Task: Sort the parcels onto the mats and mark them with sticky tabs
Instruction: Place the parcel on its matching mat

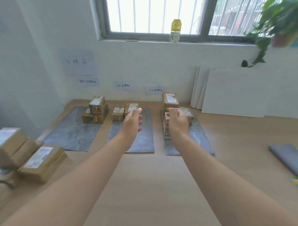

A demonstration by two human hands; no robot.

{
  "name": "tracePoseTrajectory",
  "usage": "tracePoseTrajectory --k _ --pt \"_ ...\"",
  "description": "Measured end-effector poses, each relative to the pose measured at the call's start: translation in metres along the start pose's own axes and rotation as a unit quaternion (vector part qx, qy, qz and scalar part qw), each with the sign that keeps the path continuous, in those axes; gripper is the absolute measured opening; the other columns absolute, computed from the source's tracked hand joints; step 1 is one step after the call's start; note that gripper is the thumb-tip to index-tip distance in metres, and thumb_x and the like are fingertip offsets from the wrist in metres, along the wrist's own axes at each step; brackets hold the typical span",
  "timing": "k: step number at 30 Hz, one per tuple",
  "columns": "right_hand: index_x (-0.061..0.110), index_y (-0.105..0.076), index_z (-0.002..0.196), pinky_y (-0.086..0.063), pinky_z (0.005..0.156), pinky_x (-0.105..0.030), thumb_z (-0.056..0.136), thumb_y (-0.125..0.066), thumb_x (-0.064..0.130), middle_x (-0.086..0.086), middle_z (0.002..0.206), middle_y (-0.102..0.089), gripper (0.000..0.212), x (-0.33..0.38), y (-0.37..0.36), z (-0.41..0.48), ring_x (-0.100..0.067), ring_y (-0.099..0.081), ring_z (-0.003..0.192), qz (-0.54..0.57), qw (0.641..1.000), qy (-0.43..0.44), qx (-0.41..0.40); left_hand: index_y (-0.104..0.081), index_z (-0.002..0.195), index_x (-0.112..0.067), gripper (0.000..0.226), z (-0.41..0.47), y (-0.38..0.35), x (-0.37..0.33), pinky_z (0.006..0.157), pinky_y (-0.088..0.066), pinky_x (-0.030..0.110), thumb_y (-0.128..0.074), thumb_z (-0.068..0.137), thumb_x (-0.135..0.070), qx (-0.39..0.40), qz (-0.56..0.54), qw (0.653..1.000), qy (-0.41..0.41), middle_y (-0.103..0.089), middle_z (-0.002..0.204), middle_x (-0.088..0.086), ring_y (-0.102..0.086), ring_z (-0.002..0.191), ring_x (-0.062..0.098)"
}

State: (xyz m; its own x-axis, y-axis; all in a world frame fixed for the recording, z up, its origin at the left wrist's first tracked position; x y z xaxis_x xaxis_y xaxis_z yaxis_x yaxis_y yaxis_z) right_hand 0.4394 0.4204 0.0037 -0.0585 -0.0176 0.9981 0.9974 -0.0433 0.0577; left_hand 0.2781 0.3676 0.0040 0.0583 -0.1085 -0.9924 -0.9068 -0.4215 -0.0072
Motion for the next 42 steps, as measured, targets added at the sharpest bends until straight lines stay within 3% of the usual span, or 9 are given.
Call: tracePoseTrajectory --k 9,18,21,23,26,30,34,38,42 --pt "0.022 -0.057 0.082 -0.035 0.061 -0.033 0.095 -0.049 0.033 0.004 0.075 -0.049 0.019 0.041 -0.024 -0.118 -0.017 -0.042 0.071 0.015 1.000 -0.002 0.001 -0.059 0.115 -0.021 0.039 -0.082 0.079 -0.033 0.096 -0.048 0.043 -0.044 0.095 -0.050 0.038 -0.009 0.999 -0.029 -0.054 0.107 0.002 -0.054 0.095 0.018" --pt "0.021 -0.056 0.089 -0.033 0.068 -0.037 0.093 -0.047 0.037 -0.003 0.083 -0.045 0.019 0.056 -0.035 -0.160 -0.019 -0.040 0.077 0.003 1.000 -0.003 0.017 -0.053 0.137 -0.025 0.052 -0.124 0.116 -0.035 0.102 -0.047 0.042 -0.042 0.097 -0.056 0.042 0.013 0.999 -0.025 -0.057 0.126 0.003 -0.054 0.117 0.023" --pt "0.003 -0.057 0.096 -0.036 0.069 -0.035 0.096 -0.047 0.036 -0.002 0.083 -0.046 0.035 0.052 -0.046 -0.168 -0.019 -0.042 0.080 0.013 1.000 -0.011 0.026 -0.056 0.134 -0.029 0.074 -0.131 0.132 -0.032 0.099 -0.049 0.040 -0.045 0.077 -0.074 0.034 0.023 0.999 -0.015 -0.059 0.123 -0.002 -0.056 0.115 0.018" --pt "0.000 -0.057 0.108 -0.041 0.072 -0.037 0.096 -0.046 0.038 -0.001 0.086 -0.049 0.042 0.047 -0.057 -0.172 -0.020 -0.044 0.081 0.004 0.999 -0.020 0.033 -0.055 0.135 -0.027 0.062 -0.134 0.143 -0.028 0.104 -0.047 0.042 -0.043 0.089 -0.067 0.027 0.016 0.999 -0.013 -0.057 0.125 -0.001 -0.055 0.116 0.019" --pt "0.014 -0.062 0.095 -0.049 0.076 -0.044 0.092 -0.045 0.046 0.000 0.085 -0.053 0.037 0.043 -0.083 -0.178 -0.019 -0.049 0.081 -0.026 0.997 -0.022 0.062 -0.051 0.138 -0.020 0.049 -0.136 0.166 -0.022 0.101 -0.045 0.040 -0.039 0.102 -0.051 -0.007 0.001 1.000 -0.004 -0.054 0.125 0.004 -0.053 0.116 0.024" --pt "-0.007 -0.055 0.119 -0.048 0.076 -0.046 0.102 -0.045 0.030 -0.019 0.090 -0.047 0.042 0.036 -0.131 -0.187 -0.021 -0.045 0.085 -0.004 0.993 -0.022 0.118 -0.050 0.140 -0.019 0.049 -0.143 0.213 -0.008 0.098 -0.046 0.039 -0.039 0.103 -0.048 -0.061 -0.001 0.998 0.010 -0.055 0.126 0.005 -0.053 0.117 0.023" --pt "-0.005 -0.055 0.120 -0.043 0.074 -0.040 0.105 -0.043 0.029 -0.010 0.090 -0.055 0.039 0.017 -0.190 -0.202 -0.023 -0.048 0.085 -0.008 0.982 -0.034 0.185 -0.055 0.136 -0.022 0.047 -0.150 0.272 0.014 0.097 -0.049 0.040 -0.040 0.103 -0.050 -0.132 0.008 0.991 0.028 -0.058 0.123 0.003 -0.055 0.115 0.021" --pt "-0.001 -0.056 0.117 -0.051 0.092 -0.058 0.103 -0.042 0.034 -0.023 0.118 -0.059 0.040 -0.009 -0.247 -0.222 -0.030 -0.056 0.088 -0.033 0.974 -0.055 0.217 -0.058 0.130 -0.023 0.041 -0.150 0.329 0.036 0.107 -0.045 0.048 -0.042 0.103 -0.049 -0.190 -0.011 0.980 0.057 -0.058 0.119 0.003 -0.056 0.116 0.022" --pt "0.001 -0.059 0.114 -0.048 0.097 -0.060 0.104 -0.043 0.032 -0.014 0.097 -0.059 0.037 -0.033 -0.306 -0.231 -0.025 -0.055 0.087 -0.051 0.967 -0.081 0.236 -0.056 0.135 -0.023 0.047 -0.130 0.385 0.060 0.107 -0.045 0.046 -0.041 0.102 -0.052 -0.201 -0.009 0.977 0.075 -0.059 0.132 0.005 -0.056 0.123 0.023"
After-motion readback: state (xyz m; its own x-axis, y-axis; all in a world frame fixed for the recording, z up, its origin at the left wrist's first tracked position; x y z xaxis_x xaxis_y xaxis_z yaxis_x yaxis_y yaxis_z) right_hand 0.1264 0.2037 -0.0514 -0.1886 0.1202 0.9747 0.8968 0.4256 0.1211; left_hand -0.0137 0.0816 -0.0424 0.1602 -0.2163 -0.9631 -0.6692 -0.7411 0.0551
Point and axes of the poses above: each hand's wrist, its own z-axis towards the middle knuckle, its own y-axis out of the back of the hand, x = y × z, the point moved 4 cm from there along z, towards the middle knuckle
